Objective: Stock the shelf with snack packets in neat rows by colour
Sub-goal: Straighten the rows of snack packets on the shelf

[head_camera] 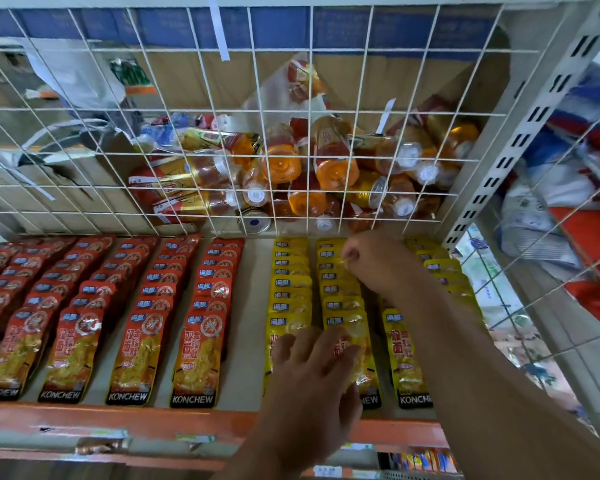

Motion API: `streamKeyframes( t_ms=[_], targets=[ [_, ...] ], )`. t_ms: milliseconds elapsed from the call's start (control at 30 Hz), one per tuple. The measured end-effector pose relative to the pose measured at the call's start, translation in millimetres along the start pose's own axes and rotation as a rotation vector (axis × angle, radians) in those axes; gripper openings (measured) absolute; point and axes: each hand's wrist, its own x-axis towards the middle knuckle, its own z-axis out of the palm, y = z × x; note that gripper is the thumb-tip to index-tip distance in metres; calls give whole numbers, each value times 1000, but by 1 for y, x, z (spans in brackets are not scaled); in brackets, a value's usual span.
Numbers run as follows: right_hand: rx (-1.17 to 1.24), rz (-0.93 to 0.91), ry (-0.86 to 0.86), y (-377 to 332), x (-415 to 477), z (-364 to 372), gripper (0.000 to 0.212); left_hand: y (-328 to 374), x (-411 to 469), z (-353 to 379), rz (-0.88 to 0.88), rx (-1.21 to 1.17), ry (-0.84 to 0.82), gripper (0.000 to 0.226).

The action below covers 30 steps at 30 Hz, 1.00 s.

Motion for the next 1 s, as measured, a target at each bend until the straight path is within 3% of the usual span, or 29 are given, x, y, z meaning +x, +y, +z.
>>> streamKeyframes(
  t_ms=[867, 1000],
  targets=[
    [-67, 38, 39, 13, 41, 11, 18, 2, 1, 5, -28, -58, -62, 47],
    [-24, 15, 108, 12, 35, 9, 17, 1, 2, 4, -31, -56, -57, 47]
  ],
)
